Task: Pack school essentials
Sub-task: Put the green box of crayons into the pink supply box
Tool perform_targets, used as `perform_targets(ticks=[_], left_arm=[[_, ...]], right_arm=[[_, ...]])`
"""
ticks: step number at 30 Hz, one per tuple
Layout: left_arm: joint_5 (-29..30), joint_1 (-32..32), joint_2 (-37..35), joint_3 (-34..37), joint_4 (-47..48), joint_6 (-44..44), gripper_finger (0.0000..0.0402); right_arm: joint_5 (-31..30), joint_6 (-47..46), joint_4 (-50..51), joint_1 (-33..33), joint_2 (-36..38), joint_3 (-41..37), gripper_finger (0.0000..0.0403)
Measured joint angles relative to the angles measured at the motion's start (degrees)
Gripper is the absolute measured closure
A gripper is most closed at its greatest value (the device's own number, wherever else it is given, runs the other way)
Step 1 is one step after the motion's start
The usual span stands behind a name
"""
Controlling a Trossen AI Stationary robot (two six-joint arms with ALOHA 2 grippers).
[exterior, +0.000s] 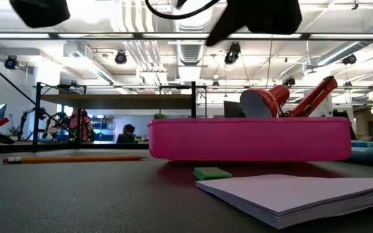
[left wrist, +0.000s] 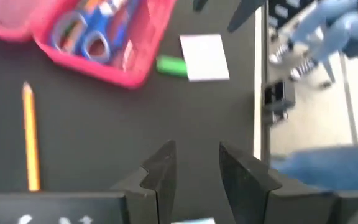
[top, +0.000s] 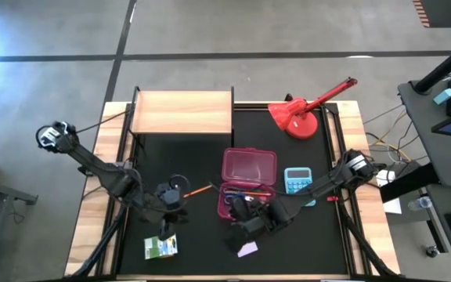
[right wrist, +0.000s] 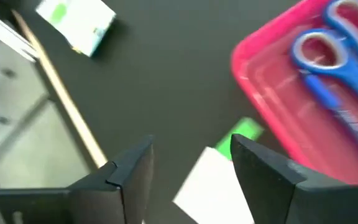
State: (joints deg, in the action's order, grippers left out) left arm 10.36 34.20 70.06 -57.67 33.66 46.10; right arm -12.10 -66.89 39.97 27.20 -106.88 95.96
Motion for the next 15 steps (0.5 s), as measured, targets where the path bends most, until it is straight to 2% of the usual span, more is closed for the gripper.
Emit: perform_targets(ticks=[3,5,9,15], left_arm=[[-9.5,0.3,1.2,0.0,0.3,1.4,0.0299],[-13.0,1.9,1.8,0.0,0.5,2.9,0.0299],[-12.4,7.1,1.9,0.0,4.6,5.8,0.0299],[-7.0,12.9,1.9,0.0,12.2,12.4,0.0299]], right_arm=[[-0.1,-2.9,-6.5,0.1,-1.2,0.0,0.0186],[-0.1,-4.1,-11.2,0.2,-2.5,0.0,0.0183],[-0.3,-6.3,-21.3,0.2,-6.1,0.0,0.0181],[-1.0,-11.2,-37.9,0.2,-13.4,0.1,0.0181]])
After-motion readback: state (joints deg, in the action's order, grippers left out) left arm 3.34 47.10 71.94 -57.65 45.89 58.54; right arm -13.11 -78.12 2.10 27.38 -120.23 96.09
